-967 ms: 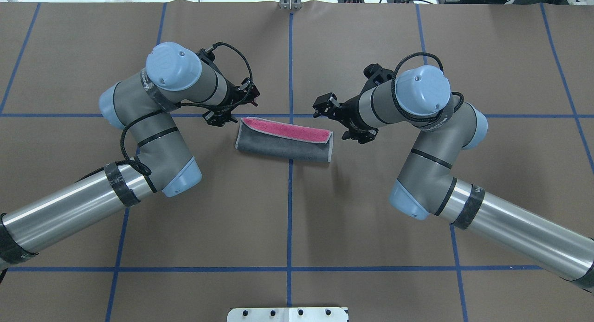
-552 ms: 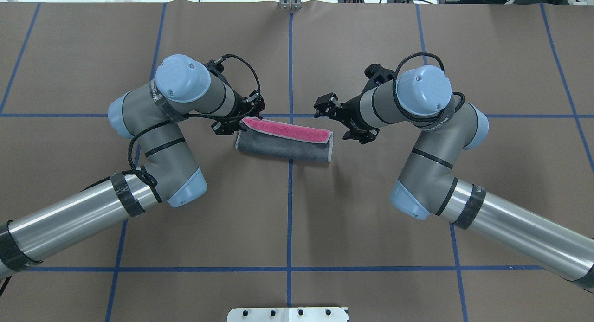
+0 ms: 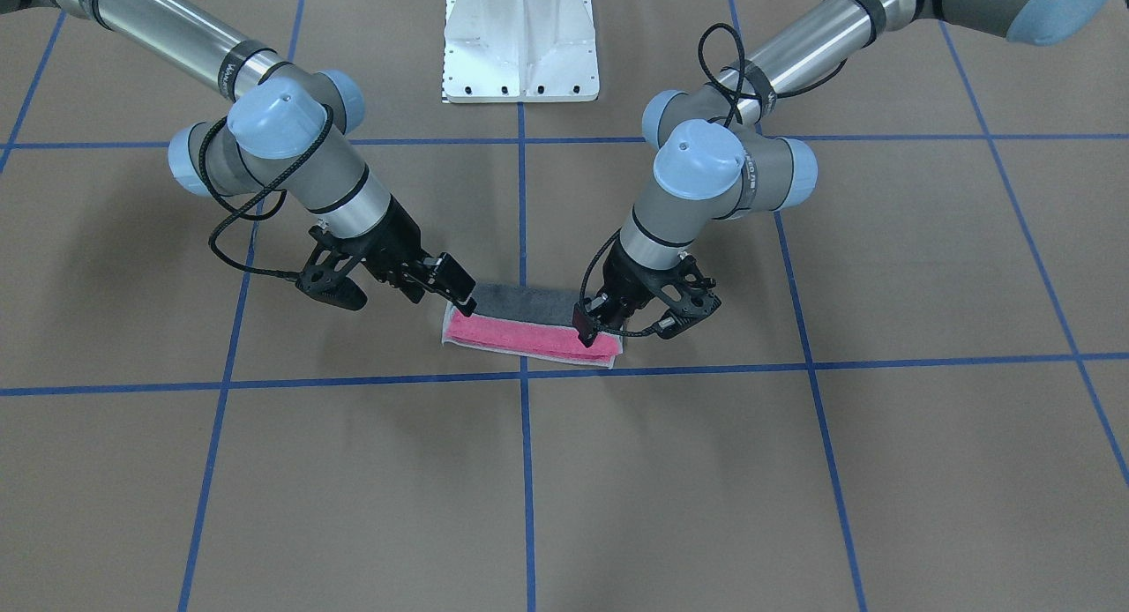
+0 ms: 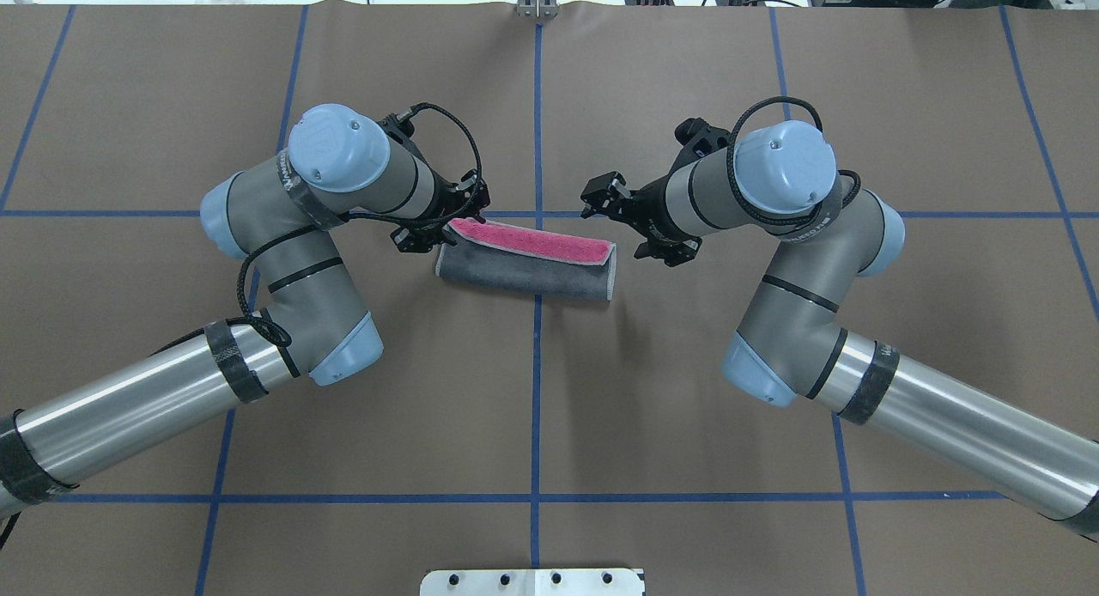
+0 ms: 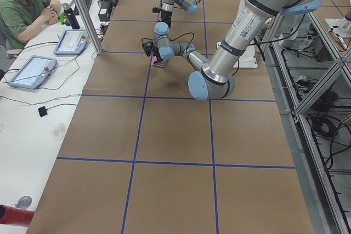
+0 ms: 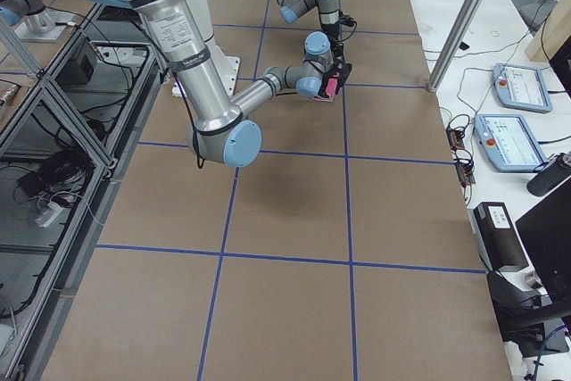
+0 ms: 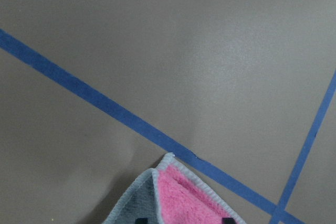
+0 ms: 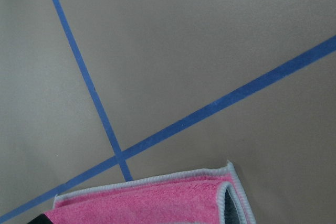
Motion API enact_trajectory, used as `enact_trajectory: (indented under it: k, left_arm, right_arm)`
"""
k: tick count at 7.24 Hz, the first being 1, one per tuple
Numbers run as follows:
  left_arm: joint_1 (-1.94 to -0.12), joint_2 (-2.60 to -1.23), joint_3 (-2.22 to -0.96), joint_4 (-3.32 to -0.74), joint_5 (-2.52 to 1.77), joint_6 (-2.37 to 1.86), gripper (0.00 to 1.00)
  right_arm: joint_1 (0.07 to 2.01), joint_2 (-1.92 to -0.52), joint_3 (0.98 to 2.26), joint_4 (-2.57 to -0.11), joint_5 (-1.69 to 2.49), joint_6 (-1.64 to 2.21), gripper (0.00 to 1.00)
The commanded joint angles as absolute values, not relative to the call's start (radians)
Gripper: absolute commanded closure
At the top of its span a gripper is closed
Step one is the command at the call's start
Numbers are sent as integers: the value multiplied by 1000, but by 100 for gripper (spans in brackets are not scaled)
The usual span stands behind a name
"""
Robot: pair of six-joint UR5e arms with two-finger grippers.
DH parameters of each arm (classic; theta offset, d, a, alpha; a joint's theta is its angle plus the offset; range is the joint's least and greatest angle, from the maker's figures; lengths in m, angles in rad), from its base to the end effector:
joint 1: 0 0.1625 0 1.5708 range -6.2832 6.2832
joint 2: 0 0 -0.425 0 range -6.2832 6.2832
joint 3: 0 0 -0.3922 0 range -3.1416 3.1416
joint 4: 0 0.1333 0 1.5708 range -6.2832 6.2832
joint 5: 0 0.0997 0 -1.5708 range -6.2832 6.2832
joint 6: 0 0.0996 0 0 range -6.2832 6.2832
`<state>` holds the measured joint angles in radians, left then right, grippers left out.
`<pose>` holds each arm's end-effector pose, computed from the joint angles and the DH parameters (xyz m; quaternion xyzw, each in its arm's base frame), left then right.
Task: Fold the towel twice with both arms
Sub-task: 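Open both grippers and release the folded towel edge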
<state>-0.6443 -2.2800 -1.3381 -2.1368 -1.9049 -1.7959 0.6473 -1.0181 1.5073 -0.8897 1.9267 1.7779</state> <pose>0.5446 -0.5350 0.2665 -0.0389 0.5103 -0.2850 0.8105 -0.4943 -0.4973 0.2845 -0.0253 -0.5627 0.2510 0.7872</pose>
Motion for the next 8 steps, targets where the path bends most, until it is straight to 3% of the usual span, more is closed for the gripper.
enact_trajectory:
  k: [1,3,8]
  left_arm:
    - [-644,-2281,-1328,-2155,-1904,-1796,36]
    - [-643,-2283,-1324,-2157,-1902,-1796,16]
    - [-643,-2339,-1229,-2209,-1901,-1799,16]
  right_arm:
    - [647,-1019,1509,-890,1927,1778,1]
    - [647,-1020,1509,-890,1927,1776,1]
    - [649,-1022,1511,-890,1927,1775,1]
